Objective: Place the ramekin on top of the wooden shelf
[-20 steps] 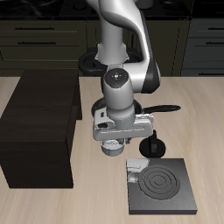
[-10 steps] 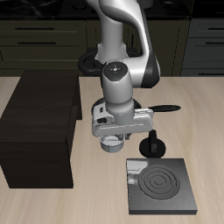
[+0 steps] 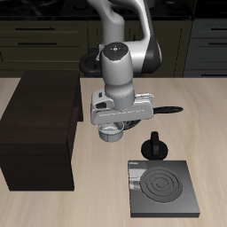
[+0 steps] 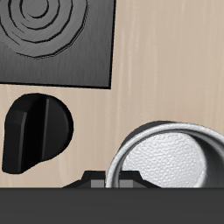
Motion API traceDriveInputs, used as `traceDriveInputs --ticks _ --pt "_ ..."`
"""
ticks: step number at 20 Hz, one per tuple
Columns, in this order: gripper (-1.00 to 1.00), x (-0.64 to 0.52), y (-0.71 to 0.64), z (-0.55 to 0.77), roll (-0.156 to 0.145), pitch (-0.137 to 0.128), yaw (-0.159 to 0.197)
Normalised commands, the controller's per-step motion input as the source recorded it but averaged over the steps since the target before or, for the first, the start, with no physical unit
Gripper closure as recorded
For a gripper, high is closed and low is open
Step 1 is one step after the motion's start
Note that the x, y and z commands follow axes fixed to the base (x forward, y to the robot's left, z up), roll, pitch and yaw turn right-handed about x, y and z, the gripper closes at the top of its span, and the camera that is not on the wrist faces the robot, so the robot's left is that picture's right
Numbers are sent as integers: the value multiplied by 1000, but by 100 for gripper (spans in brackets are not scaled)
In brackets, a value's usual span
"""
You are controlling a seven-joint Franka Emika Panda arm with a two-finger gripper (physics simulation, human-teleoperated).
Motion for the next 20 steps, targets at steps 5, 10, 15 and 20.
traceDriveInputs --ticks 5,10,15,20 --pt "100 -109 27 511 5 -52 29" --pt "100 -147 22 498 5 -62 16" --pt "100 -189 37 557 7 -68 8" --pt "100 -172 36 527 6 -73 13"
